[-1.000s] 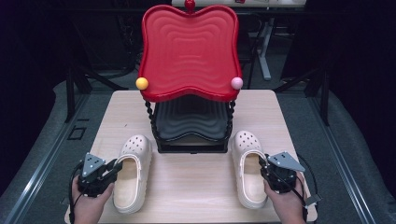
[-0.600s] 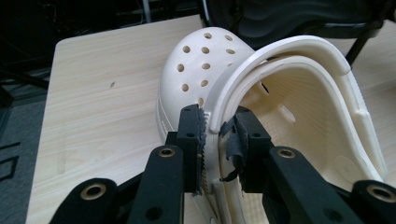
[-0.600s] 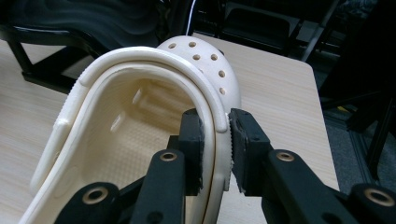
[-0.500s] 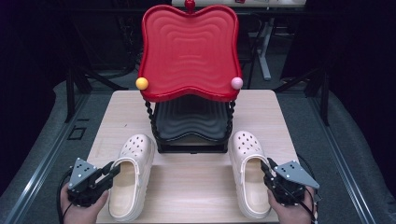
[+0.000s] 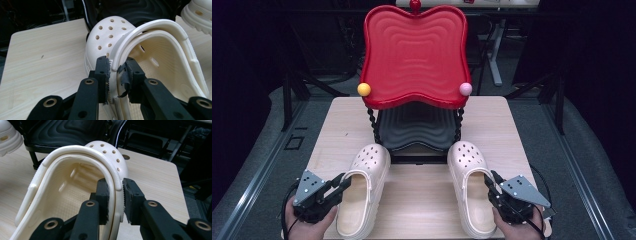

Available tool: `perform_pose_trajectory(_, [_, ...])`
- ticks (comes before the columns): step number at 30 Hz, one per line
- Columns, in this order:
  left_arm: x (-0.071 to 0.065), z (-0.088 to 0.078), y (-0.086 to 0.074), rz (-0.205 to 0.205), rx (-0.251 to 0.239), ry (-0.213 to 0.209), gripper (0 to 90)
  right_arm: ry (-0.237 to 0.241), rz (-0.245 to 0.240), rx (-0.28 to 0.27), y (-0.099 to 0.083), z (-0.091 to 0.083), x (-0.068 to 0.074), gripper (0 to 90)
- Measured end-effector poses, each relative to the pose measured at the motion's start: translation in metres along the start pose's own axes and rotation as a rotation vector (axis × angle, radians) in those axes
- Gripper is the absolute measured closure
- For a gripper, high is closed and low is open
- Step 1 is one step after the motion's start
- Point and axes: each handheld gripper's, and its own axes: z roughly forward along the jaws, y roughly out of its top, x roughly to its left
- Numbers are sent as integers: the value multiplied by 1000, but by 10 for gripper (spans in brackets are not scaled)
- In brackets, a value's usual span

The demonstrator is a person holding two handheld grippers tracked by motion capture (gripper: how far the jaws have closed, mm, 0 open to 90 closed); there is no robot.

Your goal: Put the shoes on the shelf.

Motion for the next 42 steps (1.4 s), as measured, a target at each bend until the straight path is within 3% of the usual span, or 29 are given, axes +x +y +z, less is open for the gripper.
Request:
perform_pose_trajectory(12, [-18,17,15,29,-21,-43,750,51,-25,-22,10,9,19,751])
perform_pose_trajectory(23, [-29,36,28,44,-39,-57,750,101,-40,-43,28,32,36,751])
perform_pose_trajectory(42, [-36,53,34,50,-33,-65,750,110,-44,-32,37,53,43,751])
